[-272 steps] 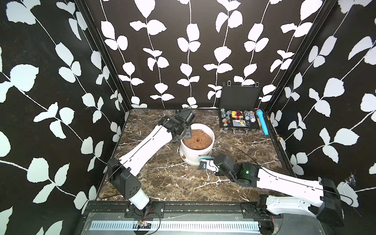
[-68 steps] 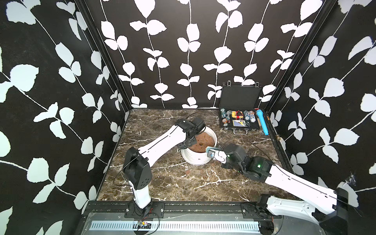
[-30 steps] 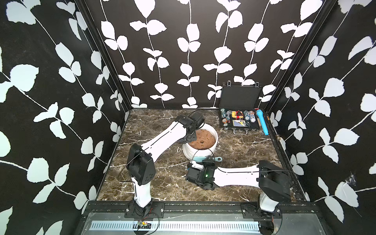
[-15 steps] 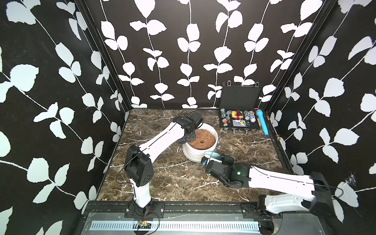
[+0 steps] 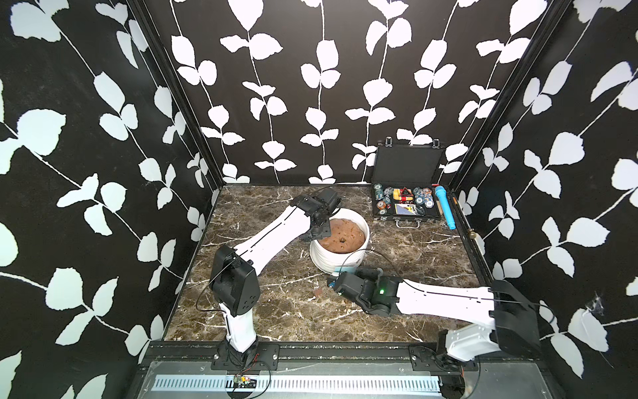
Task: Scrub the dried mud off the ceramic pot
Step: Brush off the soil from the pot, then rotate the pot on the tray.
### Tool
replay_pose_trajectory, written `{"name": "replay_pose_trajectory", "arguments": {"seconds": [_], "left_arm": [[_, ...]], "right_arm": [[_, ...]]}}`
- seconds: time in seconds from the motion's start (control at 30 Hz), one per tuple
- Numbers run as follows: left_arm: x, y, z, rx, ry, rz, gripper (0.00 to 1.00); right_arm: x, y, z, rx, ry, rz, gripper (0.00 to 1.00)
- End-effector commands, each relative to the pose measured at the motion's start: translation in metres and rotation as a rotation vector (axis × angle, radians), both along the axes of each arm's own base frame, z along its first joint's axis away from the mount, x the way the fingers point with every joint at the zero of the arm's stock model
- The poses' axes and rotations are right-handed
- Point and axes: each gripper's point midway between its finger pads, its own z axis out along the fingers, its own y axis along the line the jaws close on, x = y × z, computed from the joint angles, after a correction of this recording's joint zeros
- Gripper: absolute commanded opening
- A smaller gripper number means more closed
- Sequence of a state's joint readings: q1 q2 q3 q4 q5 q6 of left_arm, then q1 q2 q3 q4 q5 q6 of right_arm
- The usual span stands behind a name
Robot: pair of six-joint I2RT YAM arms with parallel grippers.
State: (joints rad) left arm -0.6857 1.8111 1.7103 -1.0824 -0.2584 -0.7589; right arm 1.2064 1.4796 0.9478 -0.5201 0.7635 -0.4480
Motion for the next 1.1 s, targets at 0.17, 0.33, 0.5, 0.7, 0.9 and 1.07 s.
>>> {"name": "replay_pose_trajectory", "arguments": {"seconds": [0.17, 0.33, 0.5, 0.7, 0.9, 1.07], "left_arm": [[0.002, 0.001, -0.016, -0.013, 0.013, -0.077, 0.00], [0.002, 0.002, -0.019, -0.028, 0.013, -0.116, 0.00], [0.004, 0.002, -0.025, -0.035, 0.025, -0.136, 0.00], [0.011, 0.005, -0.027, -0.031, 0.024, -0.161, 0.00], [0.026, 0.012, -0.021, -0.034, -0.002, -0.199, 0.00], [0.039, 0.014, -0.019, -0.016, -0.024, -0.292, 0.00]], "right_arm": [[0.036, -0.012, -0.012, -0.100, -0.116, -0.087, 0.00], [0.049, -0.025, -0.023, -0.177, -0.123, -0.116, 0.00], [0.046, -0.039, -0.046, -0.282, -0.076, -0.119, 0.00], [0.040, -0.061, -0.043, -0.316, -0.047, -0.170, 0.00], [0.029, -0.079, -0.005, -0.226, -0.058, -0.198, 0.00], [0.018, -0.070, 0.010, -0.076, -0.003, -0.144, 0.00]]}}
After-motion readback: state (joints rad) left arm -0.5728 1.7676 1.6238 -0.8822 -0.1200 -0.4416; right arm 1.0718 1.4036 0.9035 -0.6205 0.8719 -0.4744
